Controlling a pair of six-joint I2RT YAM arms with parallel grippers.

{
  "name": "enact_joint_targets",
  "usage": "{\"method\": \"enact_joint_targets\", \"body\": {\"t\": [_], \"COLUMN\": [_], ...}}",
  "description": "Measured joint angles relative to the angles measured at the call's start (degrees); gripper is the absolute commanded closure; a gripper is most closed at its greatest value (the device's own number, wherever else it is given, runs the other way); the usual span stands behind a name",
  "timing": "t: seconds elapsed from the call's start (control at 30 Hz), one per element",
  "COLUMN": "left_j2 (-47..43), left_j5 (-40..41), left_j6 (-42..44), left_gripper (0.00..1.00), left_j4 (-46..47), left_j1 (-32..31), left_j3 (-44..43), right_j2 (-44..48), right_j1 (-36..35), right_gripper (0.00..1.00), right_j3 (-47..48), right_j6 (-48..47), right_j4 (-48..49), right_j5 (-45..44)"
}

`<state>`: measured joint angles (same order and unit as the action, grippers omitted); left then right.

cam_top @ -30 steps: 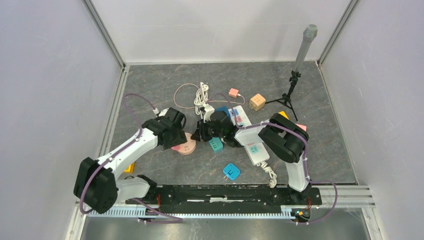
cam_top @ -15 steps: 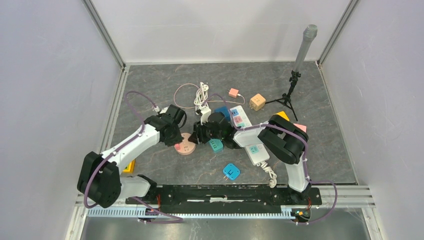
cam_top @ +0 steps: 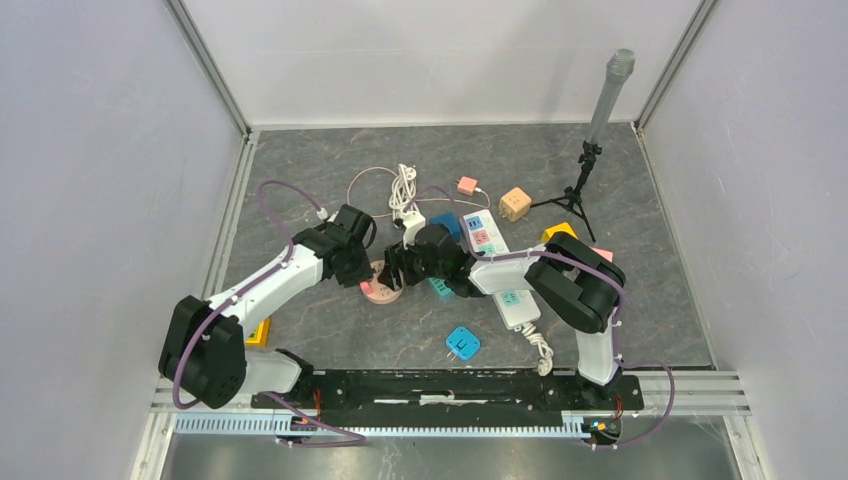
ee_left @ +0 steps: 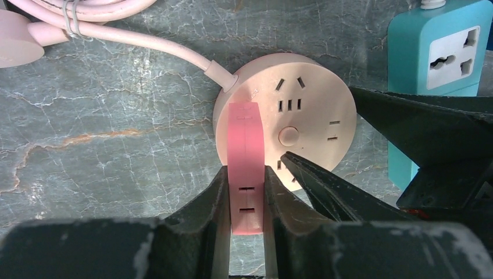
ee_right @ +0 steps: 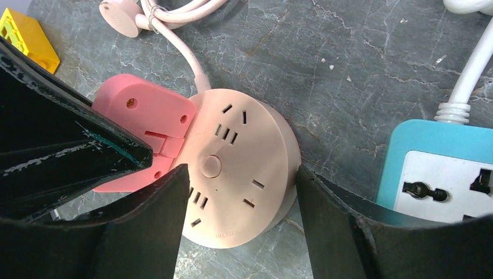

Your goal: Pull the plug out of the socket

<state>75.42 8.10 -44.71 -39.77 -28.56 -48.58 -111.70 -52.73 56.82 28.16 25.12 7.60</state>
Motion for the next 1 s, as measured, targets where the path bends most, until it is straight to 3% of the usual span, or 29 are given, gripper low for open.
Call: {"method": "enact_joint_targets", "body": {"t": [0.13,0.23,0.37,0.6,1.0], "left_j2": [0.0,0.0,1.33,4.07,4.09], "left_j5": [0.37,1.01,1.95,2.23,1.51], "left_j6": [0.02,0.24,0.22,0.55,0.98], "left_gripper": [0.46,0.43,0.54,0.97,0.98], "left_j4": [0.04,0.31,0.66,0.76,-1.22], "left_j1": [-0.02,-0.09,-0.07,-0.07,-0.07], "left_j3": [0.04,0.04,0.07,0.07,-1.38], "right_j2": [-0.33,-1.6,-2.29,-2.1,-1.75], "right_j1": [-0.57,-1.14,-1.38,-2.27,-4.11], "right_gripper": [0.26,0.28,0.31,0.37,0.39], "right_j3": [0.98,2.45,2.62,1.33,-1.79], "right_j6": [-0.66,-1.18,-0.87,-0.61,-1.07], "right_j4": [-1.44,-2.25,-2.05,0.09,5.27], "right_j5": [-1.18,-2.1,-3.8,-6.67,-10.54]}}
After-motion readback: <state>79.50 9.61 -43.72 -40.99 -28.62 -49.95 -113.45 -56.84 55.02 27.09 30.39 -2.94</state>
